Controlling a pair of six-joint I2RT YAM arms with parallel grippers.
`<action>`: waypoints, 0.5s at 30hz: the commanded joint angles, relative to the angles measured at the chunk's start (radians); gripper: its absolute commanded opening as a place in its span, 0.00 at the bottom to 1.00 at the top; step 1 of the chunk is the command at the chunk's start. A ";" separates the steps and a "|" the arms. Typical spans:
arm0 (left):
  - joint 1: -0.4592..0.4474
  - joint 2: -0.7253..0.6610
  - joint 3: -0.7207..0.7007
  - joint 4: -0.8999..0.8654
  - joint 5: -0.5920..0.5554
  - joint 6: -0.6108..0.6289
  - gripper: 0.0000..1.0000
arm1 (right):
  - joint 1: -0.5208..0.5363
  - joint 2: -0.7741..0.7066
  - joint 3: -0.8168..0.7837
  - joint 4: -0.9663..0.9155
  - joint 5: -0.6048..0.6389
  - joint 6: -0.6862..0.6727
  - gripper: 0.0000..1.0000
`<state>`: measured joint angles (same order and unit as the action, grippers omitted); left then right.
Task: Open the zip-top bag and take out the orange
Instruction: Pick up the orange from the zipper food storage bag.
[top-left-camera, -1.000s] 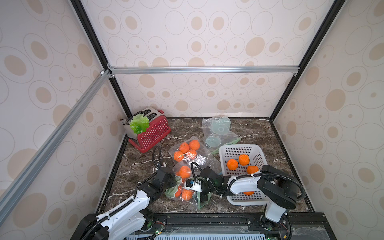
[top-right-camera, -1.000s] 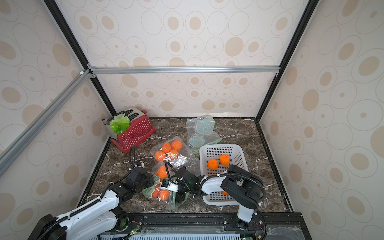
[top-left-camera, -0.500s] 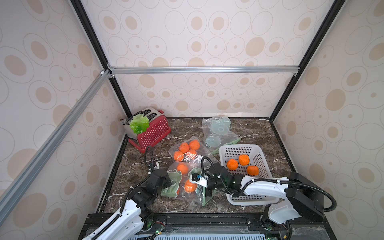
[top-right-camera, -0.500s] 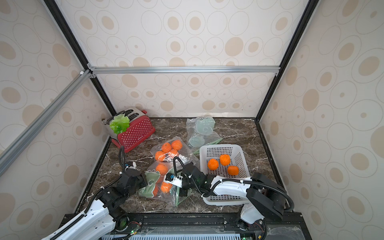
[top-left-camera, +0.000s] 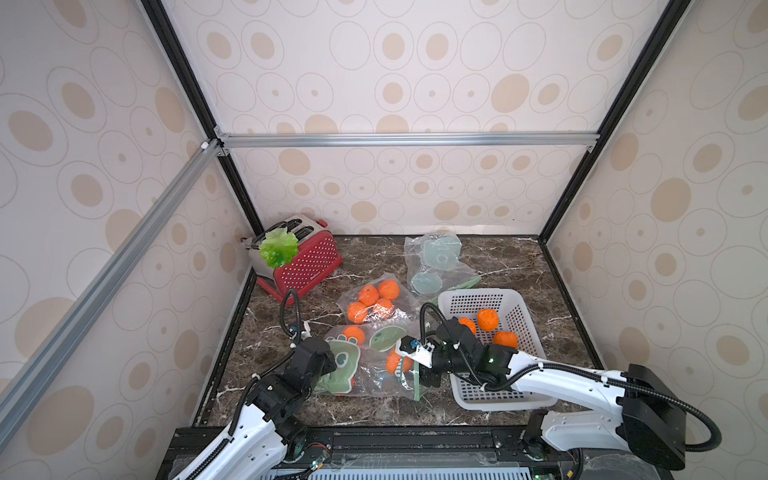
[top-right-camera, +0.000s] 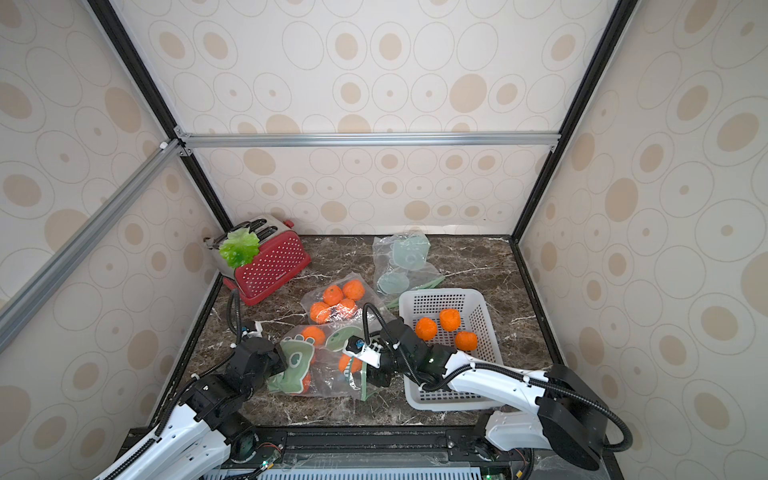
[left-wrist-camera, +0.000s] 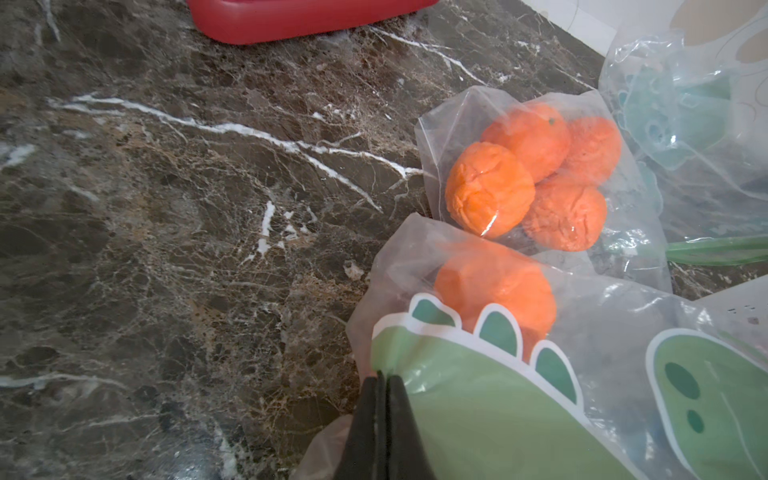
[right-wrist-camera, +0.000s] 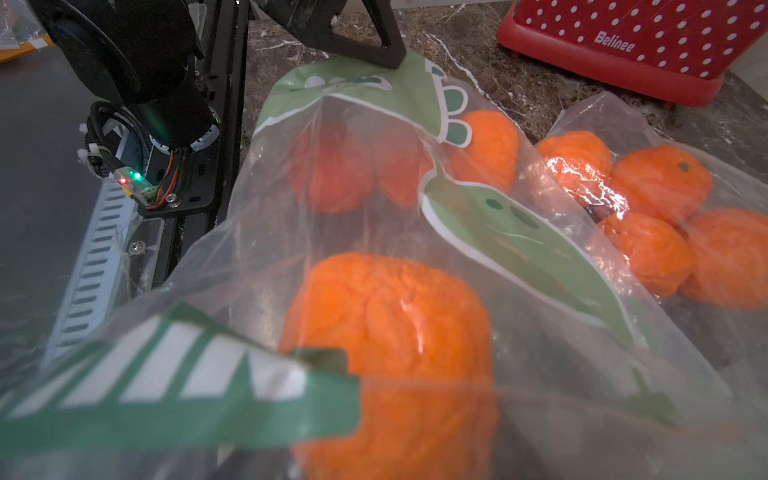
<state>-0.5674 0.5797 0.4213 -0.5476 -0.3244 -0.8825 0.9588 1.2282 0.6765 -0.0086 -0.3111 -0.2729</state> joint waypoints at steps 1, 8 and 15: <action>0.001 -0.011 0.050 -0.055 -0.078 0.030 0.00 | -0.004 -0.062 0.049 -0.141 0.024 0.035 0.45; 0.001 -0.028 0.059 -0.066 -0.100 0.045 0.00 | -0.004 -0.195 0.076 -0.332 0.086 0.094 0.44; 0.001 -0.011 0.055 -0.054 -0.100 0.056 0.00 | -0.023 -0.264 0.112 -0.471 0.149 0.099 0.45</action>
<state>-0.5686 0.5659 0.4438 -0.5842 -0.3779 -0.8406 0.9489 0.9871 0.7528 -0.3683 -0.2012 -0.1818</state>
